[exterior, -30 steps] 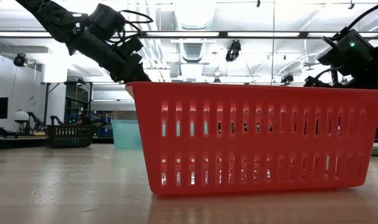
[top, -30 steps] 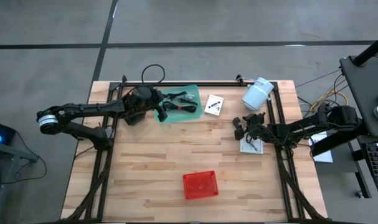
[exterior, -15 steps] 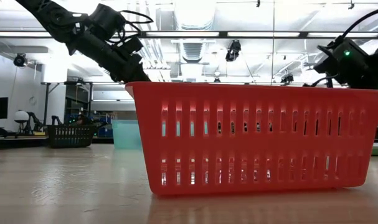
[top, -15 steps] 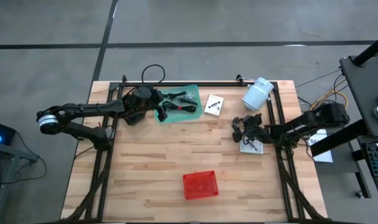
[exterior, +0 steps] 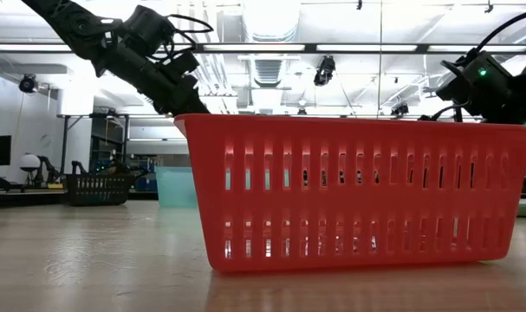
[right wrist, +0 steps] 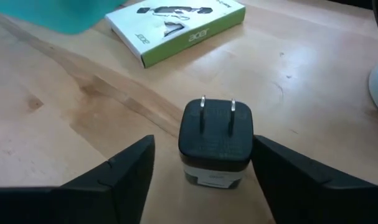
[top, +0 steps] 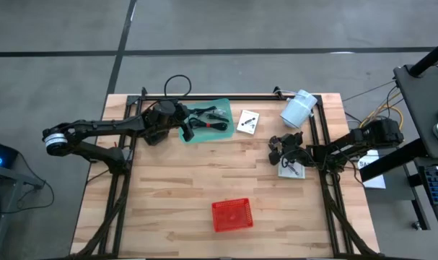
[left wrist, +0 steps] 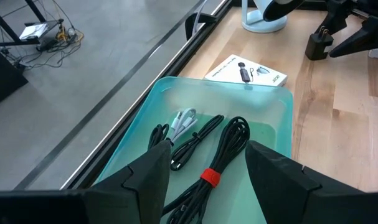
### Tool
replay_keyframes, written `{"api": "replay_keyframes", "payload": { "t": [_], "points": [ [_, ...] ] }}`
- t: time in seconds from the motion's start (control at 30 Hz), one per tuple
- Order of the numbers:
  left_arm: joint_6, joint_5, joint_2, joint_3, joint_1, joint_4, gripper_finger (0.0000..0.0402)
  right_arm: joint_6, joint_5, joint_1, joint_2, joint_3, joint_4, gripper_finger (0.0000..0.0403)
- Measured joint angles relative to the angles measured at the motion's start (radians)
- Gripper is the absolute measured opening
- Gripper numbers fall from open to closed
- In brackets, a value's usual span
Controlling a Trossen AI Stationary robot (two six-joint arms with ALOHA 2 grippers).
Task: Pick and place items into bin
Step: Put the black charger adapter into the black bin
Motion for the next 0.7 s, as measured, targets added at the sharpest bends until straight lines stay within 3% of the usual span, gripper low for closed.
{"api": "replay_keyframes", "payload": {
  "t": [0.47,0.7],
  "points": [
    [-0.002,0.000,0.000,0.000,0.000,0.000,0.0192,0.000,0.004,0.000,0.000,0.000,0.003,0.0132],
    [-0.002,0.000,0.000,0.000,0.000,0.000,0.0192,0.004,-0.001,0.000,0.000,0.000,0.017,0.0132]
  ]
}}
